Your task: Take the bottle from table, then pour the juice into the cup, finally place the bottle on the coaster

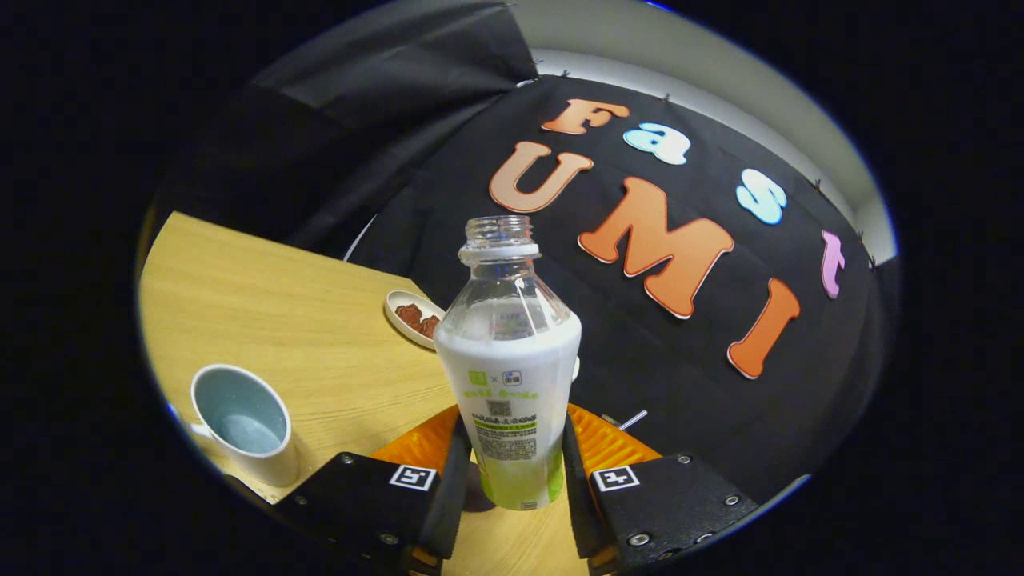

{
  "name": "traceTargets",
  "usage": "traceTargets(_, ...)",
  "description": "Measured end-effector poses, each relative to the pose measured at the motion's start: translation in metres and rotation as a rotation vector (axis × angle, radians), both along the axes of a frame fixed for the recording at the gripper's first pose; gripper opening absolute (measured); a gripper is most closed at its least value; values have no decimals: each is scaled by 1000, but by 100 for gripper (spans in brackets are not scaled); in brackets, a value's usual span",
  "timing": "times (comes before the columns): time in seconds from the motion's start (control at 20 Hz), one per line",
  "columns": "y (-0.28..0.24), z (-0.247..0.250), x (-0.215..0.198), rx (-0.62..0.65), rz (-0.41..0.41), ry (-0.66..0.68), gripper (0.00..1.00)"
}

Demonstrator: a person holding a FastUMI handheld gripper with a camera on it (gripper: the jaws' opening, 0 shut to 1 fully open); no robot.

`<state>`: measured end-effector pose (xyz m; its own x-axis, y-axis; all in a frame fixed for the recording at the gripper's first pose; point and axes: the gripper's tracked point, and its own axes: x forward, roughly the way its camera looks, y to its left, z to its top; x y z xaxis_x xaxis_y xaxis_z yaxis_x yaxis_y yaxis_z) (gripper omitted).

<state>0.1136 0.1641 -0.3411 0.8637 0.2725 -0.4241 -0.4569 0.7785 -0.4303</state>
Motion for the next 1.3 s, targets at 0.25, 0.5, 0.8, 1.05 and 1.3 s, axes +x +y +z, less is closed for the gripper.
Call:
traceTargets(0.25,-11,-23,21,185,-122,124,57)
traceTargets(0.5,-19,-40,36,332,-210,196,57)
traceTargets(0.8,-17,-75,41,358,-248,274,57)
traceTargets(1.05,-17,-92,37,376,-280,314,57)
traceTargets(1.3,-17,-97,33,387,-285,337,59)
